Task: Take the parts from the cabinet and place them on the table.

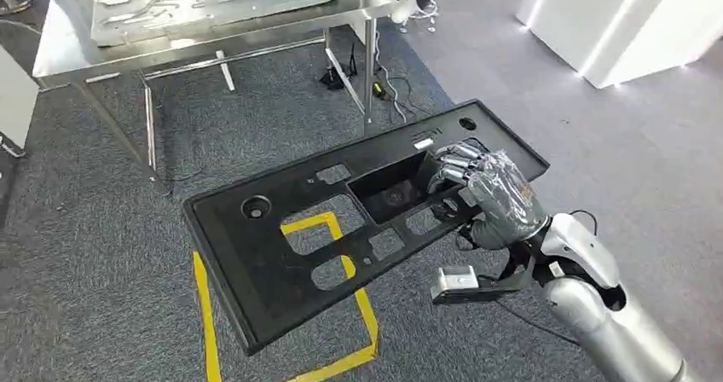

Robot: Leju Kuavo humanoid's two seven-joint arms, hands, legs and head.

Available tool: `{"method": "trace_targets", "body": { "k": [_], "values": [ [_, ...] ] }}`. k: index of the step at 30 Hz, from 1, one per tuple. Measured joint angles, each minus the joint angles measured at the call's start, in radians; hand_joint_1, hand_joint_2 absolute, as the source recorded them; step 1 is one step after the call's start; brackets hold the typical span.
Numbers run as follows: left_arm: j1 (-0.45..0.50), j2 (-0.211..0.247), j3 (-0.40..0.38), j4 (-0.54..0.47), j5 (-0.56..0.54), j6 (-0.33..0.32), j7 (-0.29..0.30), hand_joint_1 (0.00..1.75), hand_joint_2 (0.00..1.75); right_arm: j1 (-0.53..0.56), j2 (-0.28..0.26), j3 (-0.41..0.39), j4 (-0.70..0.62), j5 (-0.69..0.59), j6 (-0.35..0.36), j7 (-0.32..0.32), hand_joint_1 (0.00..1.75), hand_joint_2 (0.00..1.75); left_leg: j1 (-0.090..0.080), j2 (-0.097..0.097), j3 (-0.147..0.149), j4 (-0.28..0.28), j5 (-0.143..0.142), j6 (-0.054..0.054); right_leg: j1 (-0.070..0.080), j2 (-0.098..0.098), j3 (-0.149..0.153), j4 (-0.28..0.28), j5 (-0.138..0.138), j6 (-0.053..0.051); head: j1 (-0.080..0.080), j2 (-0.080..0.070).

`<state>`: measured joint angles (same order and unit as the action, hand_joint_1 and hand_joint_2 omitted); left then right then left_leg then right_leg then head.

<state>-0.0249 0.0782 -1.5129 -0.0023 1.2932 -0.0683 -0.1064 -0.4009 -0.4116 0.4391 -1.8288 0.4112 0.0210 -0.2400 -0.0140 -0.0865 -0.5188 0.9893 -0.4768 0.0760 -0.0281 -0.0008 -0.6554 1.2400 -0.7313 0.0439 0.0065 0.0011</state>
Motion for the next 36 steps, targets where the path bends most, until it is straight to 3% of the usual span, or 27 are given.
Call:
{"method": "trace_targets", "body": {
  "k": [1, 2, 3, 4, 7, 8, 9, 10, 13, 15, 17, 18, 19, 20, 21, 22, 23, 24, 25, 26, 27, 29, 30, 31, 32, 34, 36],
  "values": [
    [0.001, 0.0, 0.0, 0.0, 0.0, 0.0, 0.0, 0.0, 1.75, 0.0, 0.0, 0.0, 0.002, 0.0, 0.001, 0.0, 1.75, 1.75, 0.0, -0.015, 0.021, 0.0, -0.015, -0.002, -0.004, 0.004, -0.004, -0.048, 0.028, 0.004, 0.0, 0.0],
    [0.003, 0.0, 0.0, 0.0, 0.0, 0.0, 0.0, 0.0, 1.75, 0.0, -0.001, 0.0, 0.004, 0.0, 0.001, 0.0, 1.75, 1.75, 0.0, -0.028, 0.043, 0.002, -0.034, -0.007, -0.011, 0.022, -0.005, -0.117, 0.117, 0.008, 0.0, 0.0],
    [0.01, 0.0, 0.0, 0.0, -0.001, 0.0, 0.002, 0.0, 1.75, 0.001, -0.002, 0.0, 0.008, 0.0, 0.002, 0.001, 1.75, 1.75, 0.003, -0.039, 0.05, 0.004, -0.051, -0.012, -0.02, 0.061, -0.007, -0.175, 0.267, 0.015, 0.002, 0.0],
    [0.003, 0.001, 0.0, 0.0, -0.001, 0.0, 0.001, 0.0, 1.75, 0.001, -0.003, 0.0, 0.013, -0.001, 0.003, 0.001, 1.75, 1.75, 0.002, -0.054, 0.063, 0.02, -0.071, -0.02, -0.007, 0.072, -0.007, -0.195, 0.323, 0.003, -0.002, 0.0],
    [0.001, 0.001, 0.0, 0.0, -0.006, 0.002, 0.002, 0.0, 1.75, -0.019, -0.003, 0.0, 0.013, -0.001, 0.008, 0.002, 1.75, 1.75, 0.013, -0.067, 0.065, 0.033, -0.066, -0.038, 0.012, 0.038, 0.023, -0.198, 0.296, -0.033, -0.001, 0.0],
    [-0.001, 0.005, 0.0, 0.0, -0.006, 0.004, 0.002, 0.0, 1.75, -0.026, -0.003, 0.0, 0.013, -0.002, 0.008, 0.002, 1.75, 1.75, 0.014, -0.048, 0.044, 0.07, -0.055, -0.041, 0.007, 0.031, 0.04, -0.204, 0.294, -0.044, -0.001, 0.0],
    [-0.001, 0.002, 0.0, -0.001, -0.007, 0.005, 0.001, 0.0, 1.75, -0.031, -0.003, 0.0, 0.012, -0.002, 0.009, 0.002, 1.75, 1.75, 0.01, 0.02, 0.008, 0.141, -0.027, -0.046, 0.007, 0.018, 0.056, -0.208, 0.283, -0.055, -0.001, 0.0],
    [-0.006, 0.001, 0.0, -0.002, -0.008, 0.004, 0.001, 0.0, 1.75, -0.031, -0.005, 0.0, 0.012, -0.002, 0.009, 0.002, 1.75, 1.75, 0.01, 0.058, -0.044, 0.215, -0.022, -0.051, 0.009, 0.007, 0.067, -0.211, 0.273, -0.061, -0.003, 0.0],
    [-0.01, 0.001, 0.0, -0.001, -0.009, 0.006, 0.002, 0.0, 1.75, -0.029, -0.005, 0.0, 0.014, -0.002, 0.011, 0.002, 1.75, 1.75, 0.014, 0.079, -0.179, 0.345, -0.133, -0.057, 0.011, -0.027, 0.102, -0.212, 0.239, -0.061, -0.003, 0.0],
    [-0.004, 0.001, 0.0, -0.001, -0.009, 0.006, 0.002, 0.0, 1.75, -0.03, -0.005, 0.0, 0.016, -0.002, 0.011, 0.002, 1.75, 1.75, 0.014, 0.081, -0.209, 0.309, -0.152, -0.054, 0.012, -0.054, 0.137, -0.214, 0.21, -0.06, -0.003, 0.0],
    [0.0, 0.003, 0.0, -0.001, -0.008, 0.007, 0.002, 0.0, 1.75, -0.031, -0.005, 0.0, 0.016, -0.002, 0.011, 0.002, 1.75, 1.75, 0.009, 0.1, -0.179, 0.169, -0.056, -0.041, 0.015, -0.082, 0.168, -0.217, 0.184, -0.059, -0.003, 0.0],
    [0.001, 0.006, 0.0, -0.001, -0.008, 0.007, 0.002, 0.0, 1.75, -0.032, -0.005, 0.0, 0.016, -0.002, 0.011, 0.002, 1.75, 1.75, -0.001, 0.145, -0.153, 0.092, 0.014, -0.026, 0.015, -0.093, 0.181, -0.22, 0.172, -0.058, -0.003, 0.0],
    [0.002, 0.01, 0.0, -0.001, -0.008, 0.007, 0.003, 0.0, 1.75, -0.032, -0.004, 0.0, 0.018, -0.003, 0.012, 0.002, 1.75, 1.75, -0.012, 0.184, -0.148, 0.082, 0.031, -0.013, 0.02, -0.103, 0.202, -0.222, 0.158, -0.049, -0.002, 0.0],
    [-0.003, 0.01, 0.0, -0.002, -0.008, 0.007, 0.005, 0.0, 1.75, -0.037, -0.005, 0.0, 0.017, -0.003, 0.011, 0.002, 1.75, 1.75, -0.011, 0.174, -0.139, 0.081, -0.028, -0.013, 0.018, -0.109, 0.21, -0.227, 0.139, -0.038, -0.004, 0.0],
    [-0.004, 0.01, 0.0, -0.002, -0.008, 0.008, 0.005, 0.0, 1.75, -0.038, -0.01, 0.0, 0.015, -0.003, 0.013, 0.002, 1.75, 1.75, -0.01, 0.164, -0.131, 0.068, -0.021, -0.015, 0.017, -0.133, 0.236, -0.24, 0.138, -0.029, -0.005, 0.0],
    [-0.001, 0.01, 0.0, -0.002, -0.008, 0.008, 0.005, 0.0, 1.75, -0.037, -0.01, 0.0, 0.015, -0.003, 0.013, 0.003, 1.75, 1.75, -0.004, 0.146, -0.12, 0.051, -0.02, -0.014, 0.016, -0.132, 0.238, -0.21, 0.174, -0.021, -0.005, 0.0],
    [0.0, 0.01, 0.0, -0.002, -0.008, 0.008, 0.005, 0.0, 1.75, -0.042, -0.01, 0.0, 0.015, -0.005, 0.013, 0.003, 1.75, 1.75, -0.002, 0.127, -0.095, 0.042, -0.015, -0.01, 0.018, -0.134, 0.249, -0.207, 0.182, -0.012, -0.004, 0.0],
    [0.006, 0.01, 0.0, -0.002, -0.008, 0.008, 0.005, 0.0, 1.75, -0.045, -0.012, 0.0, 0.017, -0.006, 0.014, 0.005, 1.75, 1.75, 0.002, 0.108, -0.073, 0.017, 0.038, 0.002, 0.012, -0.093, 0.241, -0.18, 0.177, -0.009, -0.002, 0.0],
    [0.005, 0.01, 0.0, -0.002, -0.008, 0.008, 0.006, 0.0, 1.75, -0.045, -0.014, -0.001, 0.017, -0.006, 0.014, 0.005, 1.75, 1.75, 0.005, 0.101, -0.061, 0.019, 0.041, 0.005, 0.008, -0.04, 0.208, -0.111, 0.189, -0.009, -0.003, 0.0],
    [0.003, 0.01, 0.0, -0.002, -0.006, 0.008, 0.008, 0.0, 1.75, -0.045, -0.02, -0.001, 0.018, -0.006, 0.014, 0.003, 1.75, 1.75, 0.005, 0.087, -0.052, 0.018, 0.037, 0.008, 0.005, -0.012, 0.154, -0.036, 0.184, -0.008, 0.0, 0.0],
    [0.001, 0.01, 0.0, -0.002, -0.006, 0.008, 0.008, 0.0, 1.75, -0.041, -0.024, -0.001, 0.019, -0.006, 0.014, 0.003, 1.75, 1.75, 0.005, 0.07, -0.046, 0.015, 0.029, 0.008, 0.002, -0.003, 0.1, 0.02, 0.142, -0.007, 0.003, 0.0],
    [0.0, 0.01, 0.0, -0.002, -0.006, 0.008, 0.008, 0.0, 1.75, -0.038, -0.028, -0.001, 0.024, -0.006, 0.015, 0.006, 1.75, 1.75, 0.005, 0.036, -0.026, 0.013, 0.009, 0.006, 0.001, -0.001, 0.029, 0.043, 0.024, 0.003, 0.005, 0.0],
    [0.001, 0.01, 0.0, -0.002, -0.006, 0.008, 0.008, 0.0, 1.75, -0.038, -0.03, -0.001, 0.026, -0.006, 0.015, 0.006, 1.75, 1.75, 0.005, 0.018, -0.011, 0.013, -0.003, 0.005, -0.001, -0.001, 0.008, 0.019, -0.015, 0.007, 0.003, 0.0],
    [0.002, 0.01, 0.0, -0.002, -0.006, 0.009, 0.008, 0.0, 1.75, -0.037, -0.031, -0.001, 0.026, -0.006, 0.015, 0.006, 1.75, 1.75, 0.005, 0.001, 0.007, 0.014, -0.016, 0.003, -0.002, 0.001, -0.002, -0.026, -0.014, 0.009, 0.004, 0.0],
    [0.002, 0.01, 0.0, -0.002, -0.006, 0.008, 0.008, 0.0, 1.75, -0.034, -0.033, -0.001, 0.027, -0.006, 0.015, 0.006, 1.75, 1.75, 0.004, -0.006, 0.026, 0.014, -0.033, 0.001, -0.002, 0.006, -0.007, -0.087, 0.038, 0.008, 0.003, 0.0],
    [0.01, 0.006, 0.0, -0.002, -0.005, 0.008, 0.008, 0.0, 1.75, -0.031, -0.044, -0.001, 0.03, -0.007, 0.016, 0.009, 1.75, 1.75, 0.005, -0.021, 0.059, 0.023, -0.064, -0.006, 0.002, 0.015, -0.015, -0.193, 0.323, -0.006, 0.003, 0.0],
    [0.01, 0.005, 0.0, -0.002, -0.005, 0.008, 0.01, 0.0, 1.75, -0.04, -0.05, -0.003, 0.029, -0.018, 0.021, 0.01, 1.75, 1.75, 0.016, -0.035, 0.058, 0.007, -0.085, -0.027, 0.025, 0.016, 0.004, -0.198, 0.313, -0.028, 0.0, 0.0]
  ]
}}
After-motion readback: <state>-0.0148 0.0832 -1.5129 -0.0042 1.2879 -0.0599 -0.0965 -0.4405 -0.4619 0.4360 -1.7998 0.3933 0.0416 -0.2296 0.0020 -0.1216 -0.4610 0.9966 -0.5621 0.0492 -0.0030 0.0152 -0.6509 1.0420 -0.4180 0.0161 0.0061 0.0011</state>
